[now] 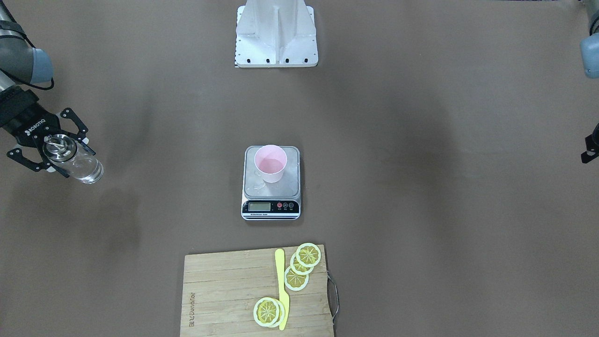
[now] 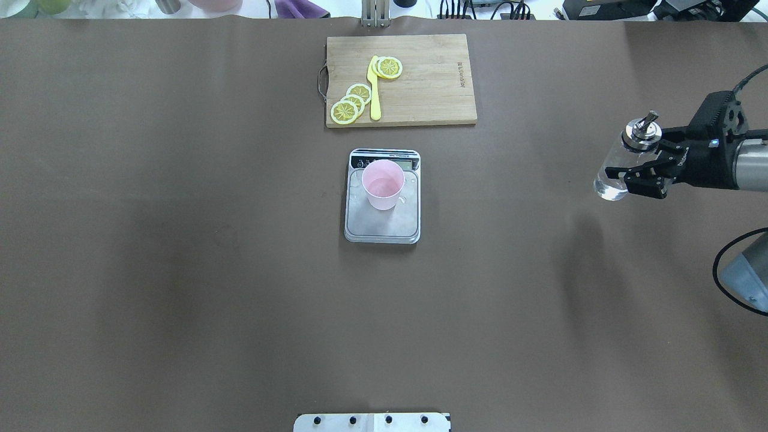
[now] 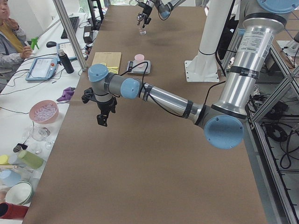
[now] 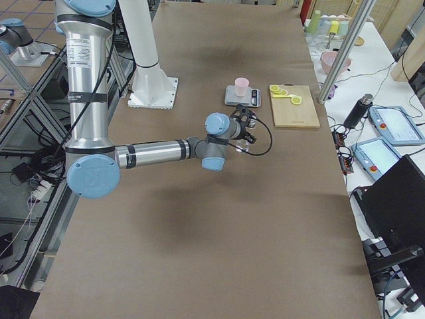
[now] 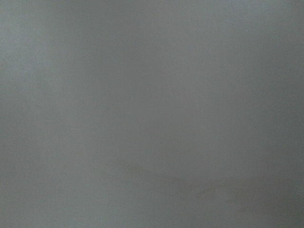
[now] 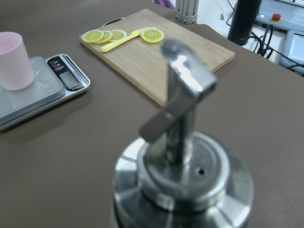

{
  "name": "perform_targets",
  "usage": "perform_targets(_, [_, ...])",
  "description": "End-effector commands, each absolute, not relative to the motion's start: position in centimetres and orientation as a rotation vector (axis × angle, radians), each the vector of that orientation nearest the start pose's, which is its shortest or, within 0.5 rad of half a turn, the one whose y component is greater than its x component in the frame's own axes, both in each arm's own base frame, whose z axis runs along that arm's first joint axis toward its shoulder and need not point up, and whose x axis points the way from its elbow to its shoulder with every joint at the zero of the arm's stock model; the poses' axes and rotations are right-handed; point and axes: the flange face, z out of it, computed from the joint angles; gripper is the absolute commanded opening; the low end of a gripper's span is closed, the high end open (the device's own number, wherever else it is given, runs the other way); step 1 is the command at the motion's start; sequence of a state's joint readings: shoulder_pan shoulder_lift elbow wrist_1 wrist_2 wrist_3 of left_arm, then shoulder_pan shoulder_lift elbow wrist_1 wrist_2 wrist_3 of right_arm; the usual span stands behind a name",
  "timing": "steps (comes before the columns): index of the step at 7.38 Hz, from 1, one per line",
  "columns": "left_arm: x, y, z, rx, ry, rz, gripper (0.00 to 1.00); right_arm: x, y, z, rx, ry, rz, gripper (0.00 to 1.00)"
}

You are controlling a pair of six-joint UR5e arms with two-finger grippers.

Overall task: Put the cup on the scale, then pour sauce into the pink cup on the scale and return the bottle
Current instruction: 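Turn the bottle upright and carry it back with the right gripper, then lower the sauce bottle onto the table and open the right gripper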

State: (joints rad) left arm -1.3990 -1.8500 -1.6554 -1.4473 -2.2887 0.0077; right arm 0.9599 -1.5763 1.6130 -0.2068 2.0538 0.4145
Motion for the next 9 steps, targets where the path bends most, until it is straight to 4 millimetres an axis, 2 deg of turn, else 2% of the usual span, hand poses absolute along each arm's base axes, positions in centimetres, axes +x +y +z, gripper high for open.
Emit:
perform_targets(1, [3.5, -60.0, 47.5, 0.174, 0.733, 0.258, 0.98, -20.8, -45.0, 49.2, 1.050, -1.076, -0.467, 0.00])
perform_targets(3, [3.5, -60.0, 47.5, 0.174, 0.733, 0.258, 0.98, -20.9, -45.3, 50.5, 1.074, -1.062, -0.464, 0.10])
perform_targets(5, [3.5, -60.0, 47.5, 0.174, 0.733, 0.258, 0.98, -21.2, -45.5, 55.7, 1.115, -1.080, -0.474, 0.08])
perform_targets(9, [3.5, -60.0, 47.2, 0.179, 0.733, 0.260, 0.98, -21.1, -45.4, 58.5, 1.105, -1.078, -0.475, 0.08])
